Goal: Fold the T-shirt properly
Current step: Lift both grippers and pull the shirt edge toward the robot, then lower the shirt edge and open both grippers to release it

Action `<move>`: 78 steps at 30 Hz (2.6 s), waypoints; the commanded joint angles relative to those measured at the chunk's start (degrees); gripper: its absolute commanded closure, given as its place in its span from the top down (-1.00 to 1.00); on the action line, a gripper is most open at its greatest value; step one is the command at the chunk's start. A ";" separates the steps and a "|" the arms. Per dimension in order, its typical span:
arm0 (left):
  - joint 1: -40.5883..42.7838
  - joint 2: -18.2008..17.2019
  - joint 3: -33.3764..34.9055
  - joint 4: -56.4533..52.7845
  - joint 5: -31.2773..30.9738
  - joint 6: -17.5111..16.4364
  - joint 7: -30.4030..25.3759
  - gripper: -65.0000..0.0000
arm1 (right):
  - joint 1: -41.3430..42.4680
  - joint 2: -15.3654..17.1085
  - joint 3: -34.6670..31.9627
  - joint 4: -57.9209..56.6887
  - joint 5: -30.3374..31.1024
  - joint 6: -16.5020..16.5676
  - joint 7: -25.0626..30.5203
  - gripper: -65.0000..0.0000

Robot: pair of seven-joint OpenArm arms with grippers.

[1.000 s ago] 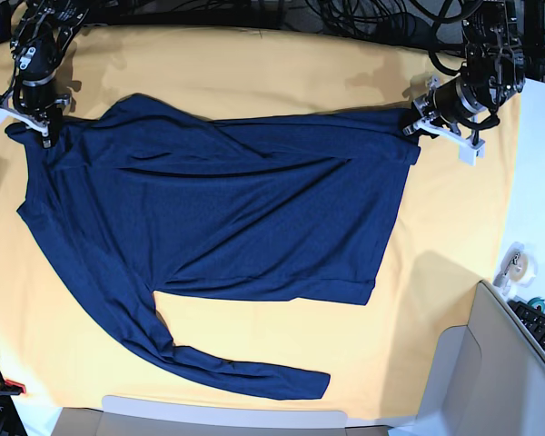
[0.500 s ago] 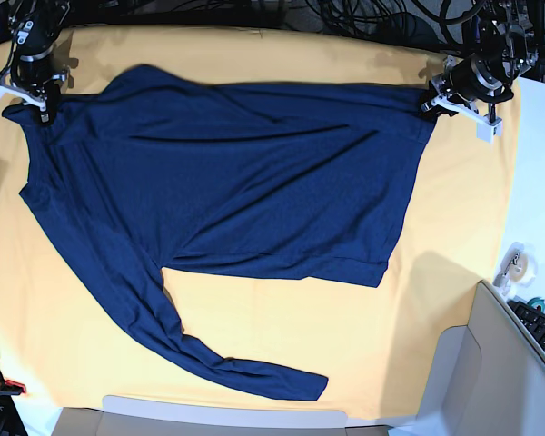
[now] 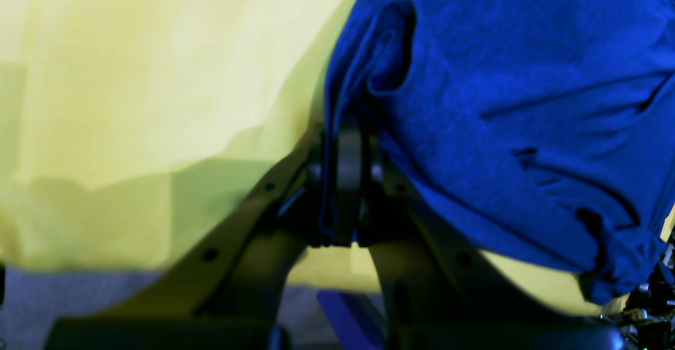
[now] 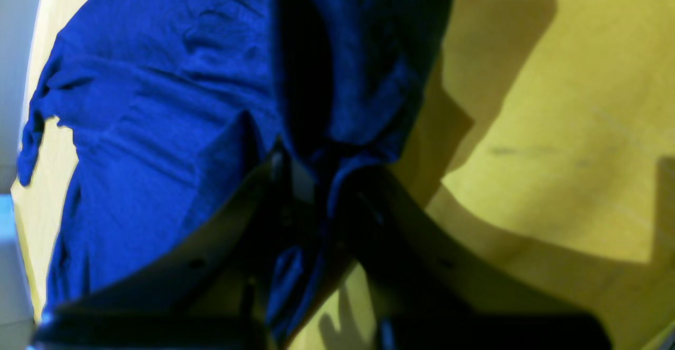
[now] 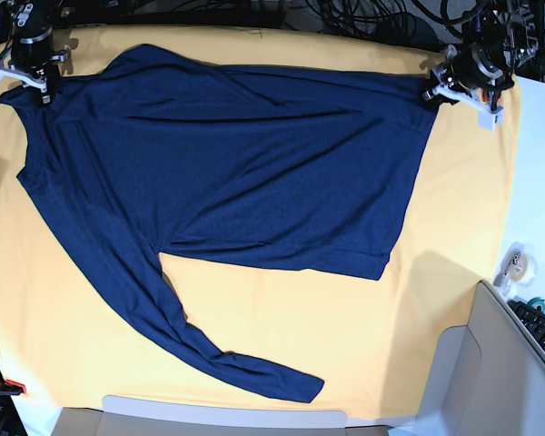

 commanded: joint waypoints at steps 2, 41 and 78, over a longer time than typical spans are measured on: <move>2.14 -0.70 -0.70 2.55 0.34 -0.13 -2.53 -0.98 | -2.39 -0.10 0.41 -0.55 -3.42 -3.45 -2.24 -1.00; 9.08 0.00 -3.77 3.96 0.60 0.04 -8.86 -0.38 | -6.17 -0.89 0.32 -0.99 -3.42 -3.27 -4.08 -0.27; 9.08 0.71 -8.78 4.14 0.60 -0.04 -8.42 -0.38 | -13.47 -3.70 5.68 -0.90 -3.59 -3.18 -5.75 -0.27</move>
